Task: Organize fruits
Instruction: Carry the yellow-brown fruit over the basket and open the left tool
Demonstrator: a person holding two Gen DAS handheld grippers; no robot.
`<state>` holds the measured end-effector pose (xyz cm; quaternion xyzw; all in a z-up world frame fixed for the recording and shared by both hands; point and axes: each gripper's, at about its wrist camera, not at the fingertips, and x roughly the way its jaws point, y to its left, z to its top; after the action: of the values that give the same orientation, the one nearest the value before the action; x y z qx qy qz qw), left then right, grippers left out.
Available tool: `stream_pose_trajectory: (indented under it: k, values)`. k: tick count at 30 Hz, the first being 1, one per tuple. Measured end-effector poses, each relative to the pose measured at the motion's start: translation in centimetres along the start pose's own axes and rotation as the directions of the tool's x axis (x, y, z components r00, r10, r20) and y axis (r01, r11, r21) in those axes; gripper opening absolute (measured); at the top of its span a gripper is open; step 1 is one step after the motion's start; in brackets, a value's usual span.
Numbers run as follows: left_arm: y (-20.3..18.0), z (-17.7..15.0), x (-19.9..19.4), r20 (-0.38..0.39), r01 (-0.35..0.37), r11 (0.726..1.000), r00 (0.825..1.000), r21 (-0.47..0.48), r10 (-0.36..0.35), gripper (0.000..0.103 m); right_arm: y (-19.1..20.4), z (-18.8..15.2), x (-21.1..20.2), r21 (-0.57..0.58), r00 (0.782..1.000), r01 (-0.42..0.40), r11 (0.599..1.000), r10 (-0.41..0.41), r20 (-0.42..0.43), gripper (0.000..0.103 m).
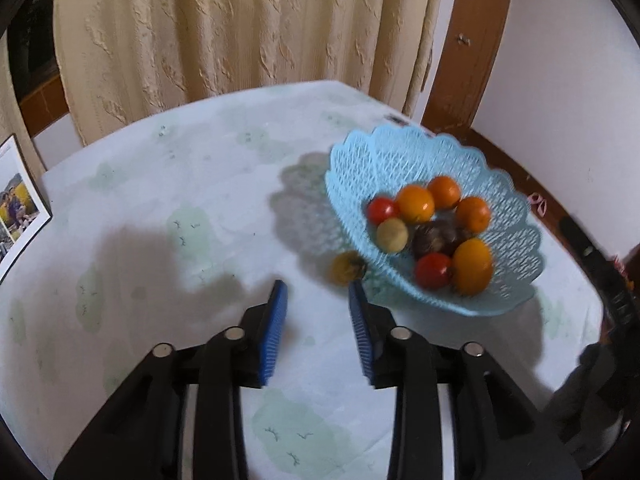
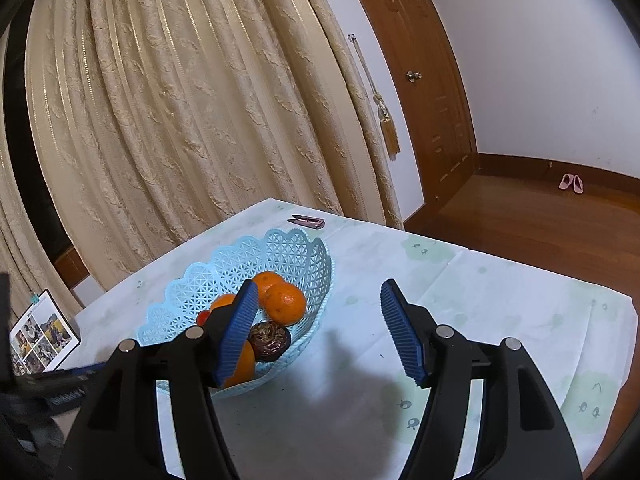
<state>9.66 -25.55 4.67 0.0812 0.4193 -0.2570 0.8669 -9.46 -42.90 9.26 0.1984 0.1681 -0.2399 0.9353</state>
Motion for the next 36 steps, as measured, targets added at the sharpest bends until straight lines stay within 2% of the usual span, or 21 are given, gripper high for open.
stream_pose_trajectory:
  k: [6, 11, 16, 18, 21, 30, 36]
  values:
    - [-0.4, -0.2, 2.7, -0.012, -0.01, 0.998, 1.0, 0.066, 0.011, 0.042, 0.0, 0.0, 0.1, 0.0, 1.0, 0.002, 1.0, -0.002, -0.003, 0.065]
    - [-1.5, 0.4, 4.1, -0.024, 0.025, 0.992, 0.999, 0.121, -0.022, 0.042, -0.1, 0.0, 0.0, -0.001, 1.0, 0.001, 1.0, -0.001, -0.006, 0.065]
    - [-2.1, 0.9, 5.8, -0.043, 0.026, 0.987, 0.999, 0.161, -0.019, 0.041, -0.2, 0.0, 0.1, 0.001, 1.0, 0.001, 1.0, -0.001, -0.012, 0.065]
    - [-2.5, 0.9, 6.2, -0.047, 0.038, 0.982, 0.998, 0.185, -0.03, 0.03, -0.2, 0.0, 0.2, 0.0, 1.0, 0.0, 1.0, 0.0, -0.014, 0.065]
    - [-2.7, 0.8, 6.4, -0.042, 0.035, 0.98, 0.999, 0.196, -0.027, 0.025, -0.3, -0.1, 0.2, 0.002, 1.0, -0.001, 1.0, 0.001, -0.017, 0.065]
    - [-0.9, -0.6, 4.3, -0.05, -0.008, 0.987, 0.999, 0.16, 0.017, 0.025, -0.3, -0.2, 0.3, 0.003, 1.0, -0.005, 1.0, 0.006, -0.016, 0.065]
    - [-0.6, -0.3, 0.6, 0.009, -0.022, 0.992, 1.0, 0.127, 0.021, 0.025, -0.1, -0.2, 0.1, 0.001, 1.0, -0.008, 1.0, 0.008, -0.012, 0.065]
